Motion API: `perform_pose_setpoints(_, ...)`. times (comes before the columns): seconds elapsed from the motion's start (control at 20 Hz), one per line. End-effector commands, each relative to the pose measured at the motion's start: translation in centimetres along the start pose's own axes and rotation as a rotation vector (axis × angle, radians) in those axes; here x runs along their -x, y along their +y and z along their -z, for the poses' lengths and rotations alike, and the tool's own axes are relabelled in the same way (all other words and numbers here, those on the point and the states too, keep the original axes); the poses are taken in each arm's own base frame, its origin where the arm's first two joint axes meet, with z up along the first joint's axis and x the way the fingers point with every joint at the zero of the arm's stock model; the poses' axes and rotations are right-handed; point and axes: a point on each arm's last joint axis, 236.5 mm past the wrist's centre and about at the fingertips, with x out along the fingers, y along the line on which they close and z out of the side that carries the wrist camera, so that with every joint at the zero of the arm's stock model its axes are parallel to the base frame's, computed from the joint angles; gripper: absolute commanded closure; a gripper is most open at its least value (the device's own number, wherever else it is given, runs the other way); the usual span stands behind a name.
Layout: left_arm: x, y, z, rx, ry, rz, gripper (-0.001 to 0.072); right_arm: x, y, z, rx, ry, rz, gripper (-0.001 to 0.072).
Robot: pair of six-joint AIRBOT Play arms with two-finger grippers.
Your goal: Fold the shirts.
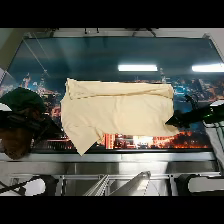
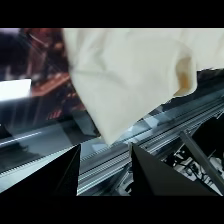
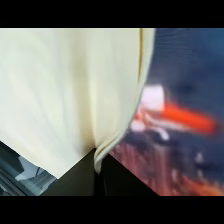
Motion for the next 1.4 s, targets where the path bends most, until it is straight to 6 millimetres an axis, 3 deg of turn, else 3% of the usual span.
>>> perform_pose_setpoints(0.0, -3.6, 1.0, 1.9, -0.015, -0.01, -0.088, 0.0381, -0.7, -0.8, 0.4, 0.046, 0.026, 0.066, 0.069)
perform_pose_setpoints(0.2, -7.7, -1.2, 0.3, -0.051, -0.068, -0.083, 0.0381, -0.7, -0.5, 0.5, 0.044, 0.032, 0.056, 0.069)
perform_pose_setpoints(0.4, -11.2, -1.6, 0.7, -0.071, 0.058, -0.114, 0.0382, -0.7, 0.0, 0.5, 0.036, 0.03, 0.032, 0.069)
perform_pose_setpoints(0.55, -11.7, -2.6, 0.8, -0.116, 0.127, -0.114, 0.0617, -0.6, 0.7, 0.8, 0.03, 0.042, 0.004, 0.069)
perform_pose_setpoints(0.6, -11.2, -3.1, 0.7, -0.145, 0.126, -0.108, 0.0697, -0.6, 0.9, 1.1, 0.03, 0.054, -0.004, 0.069)
perform_pose_setpoints(0.7, -9.6, -3.5, 0.6, -0.165, 0.098, -0.106, 0.0684, 0.0, 0.3, 1.9, 0.002, 0.078, 0.016, 0.069)
perform_pose_setpoints(0.9, -4.1, -0.9, 1.9, -0.111, 0.07, -0.164, 0.0684, 2.9, -2.6, 2.4, -0.108, 0.037, 0.074, 0.069)
perform_pose_setpoints(1.0, -1.6, -1.1, 1.8, -0.081, -0.003, -0.126, 0.0684, 4.0, -3.0, 2.5, -0.148, 0.012, 0.061, 0.069)
perform_pose_setpoints(1.2, 1.4, -2.2, 2.5, -0.106, -0.108, -0.11, 0.0684, 4.8, -2.6, 2.7, -0.15, 0.002, 0.047, 0.069)
perform_pose_setpoints(1.35, 2.8, -4.8, 3.1, -0.174, -0.191, -0.066, 0.0682, 5.3, -0.2, 2.4, -0.116, -0.014, -0.031, 0.069)
